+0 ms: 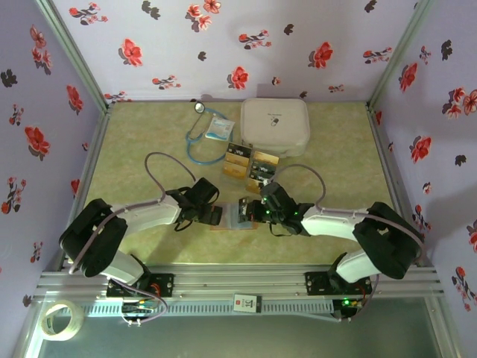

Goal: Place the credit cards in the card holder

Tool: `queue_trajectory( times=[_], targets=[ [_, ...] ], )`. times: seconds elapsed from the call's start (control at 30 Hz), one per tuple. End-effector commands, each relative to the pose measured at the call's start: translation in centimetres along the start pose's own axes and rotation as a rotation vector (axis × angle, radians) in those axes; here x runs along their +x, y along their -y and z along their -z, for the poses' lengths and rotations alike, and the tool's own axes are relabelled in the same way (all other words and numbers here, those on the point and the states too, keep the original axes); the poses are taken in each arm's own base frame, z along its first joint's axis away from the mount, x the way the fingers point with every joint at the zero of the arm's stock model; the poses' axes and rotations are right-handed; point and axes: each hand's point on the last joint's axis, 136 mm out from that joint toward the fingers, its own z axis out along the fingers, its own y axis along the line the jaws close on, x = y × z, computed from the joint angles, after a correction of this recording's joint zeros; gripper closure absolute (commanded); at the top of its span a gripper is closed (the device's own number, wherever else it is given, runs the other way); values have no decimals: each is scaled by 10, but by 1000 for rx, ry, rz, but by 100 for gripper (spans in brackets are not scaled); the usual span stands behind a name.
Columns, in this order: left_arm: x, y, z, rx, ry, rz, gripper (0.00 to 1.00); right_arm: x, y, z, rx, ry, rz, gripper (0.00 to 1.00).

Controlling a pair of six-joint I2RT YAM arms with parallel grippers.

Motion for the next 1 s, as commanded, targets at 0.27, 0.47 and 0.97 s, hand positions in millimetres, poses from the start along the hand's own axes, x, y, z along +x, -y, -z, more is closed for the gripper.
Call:
queue_trajectory(
  times=[0.27, 0.47, 0.97],
  targets=[
    [14, -11, -3, -45, -17, 17, 0, -11, -13, 16, -70, 47, -31, 100],
    [-1, -5, 13, -18, 25, 17, 0, -18, -37, 21, -163, 51, -19, 100],
    [17, -4, 11, -39, -8, -40, 0, -9, -39, -3, -232, 38, -59, 100]
  ],
)
